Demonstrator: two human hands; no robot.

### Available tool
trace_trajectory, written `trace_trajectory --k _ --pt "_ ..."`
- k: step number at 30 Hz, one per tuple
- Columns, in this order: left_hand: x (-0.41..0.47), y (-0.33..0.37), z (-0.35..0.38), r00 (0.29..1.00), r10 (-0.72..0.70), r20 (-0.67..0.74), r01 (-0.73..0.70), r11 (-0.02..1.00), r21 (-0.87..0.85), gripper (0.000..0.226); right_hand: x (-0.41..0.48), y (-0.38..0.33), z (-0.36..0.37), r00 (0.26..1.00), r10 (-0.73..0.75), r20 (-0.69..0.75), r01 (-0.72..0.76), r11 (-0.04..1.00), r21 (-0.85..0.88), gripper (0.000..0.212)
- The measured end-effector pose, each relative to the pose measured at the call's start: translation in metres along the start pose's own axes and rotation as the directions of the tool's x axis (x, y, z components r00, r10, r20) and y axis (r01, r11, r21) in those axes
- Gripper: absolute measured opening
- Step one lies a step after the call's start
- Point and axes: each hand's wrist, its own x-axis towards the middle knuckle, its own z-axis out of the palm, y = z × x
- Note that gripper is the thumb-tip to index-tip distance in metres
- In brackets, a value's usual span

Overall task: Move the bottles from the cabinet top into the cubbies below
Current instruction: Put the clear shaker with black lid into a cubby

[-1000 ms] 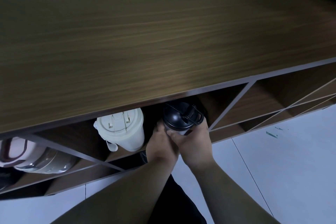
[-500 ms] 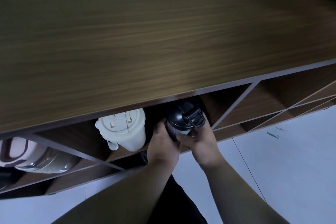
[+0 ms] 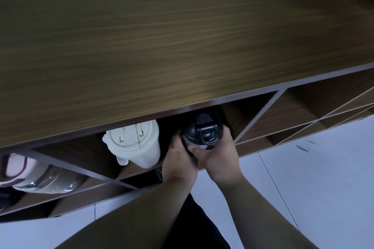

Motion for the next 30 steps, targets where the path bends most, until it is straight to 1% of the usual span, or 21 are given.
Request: trace_trajectory --k 5,13,19,25,27,30 --pt "0.001 -0.001 0.0 1.0 0.006 -0.003 -0.006 1.0 0.011 0.054 0.0 0.001 0.002 1.0 0.01 -0.017 -0.011 0.999 -0.03 0.081" --pt "0.001 -0.002 0.0 1.0 0.019 0.009 -0.019 1.0 -0.006 0.054 -0.004 0.0 0.002 1.0 0.001 -0.017 -0.002 0.999 -0.05 0.079" --pt "0.001 -0.005 0.002 1.0 0.006 0.013 -0.006 1.0 -0.001 0.054 -0.004 0.002 0.0 1.0 -0.022 -0.01 0.021 0.994 -0.111 0.078" --pt "0.001 -0.005 0.001 1.0 0.004 0.016 -0.004 1.0 -0.009 0.056 -0.005 0.002 0.0 1.0 -0.023 0.001 0.023 0.994 -0.106 0.076" --pt "0.0 -0.006 0.0 0.999 0.015 0.031 -0.015 1.0 -0.027 0.059 -0.007 -0.001 -0.002 0.999 -0.041 0.019 0.043 0.994 -0.102 0.073" --pt "-0.005 -0.005 -0.004 0.998 0.02 0.057 -0.016 0.998 -0.057 0.075 -0.015 -0.003 -0.006 0.995 -0.062 0.08 0.07 0.993 -0.094 0.082"
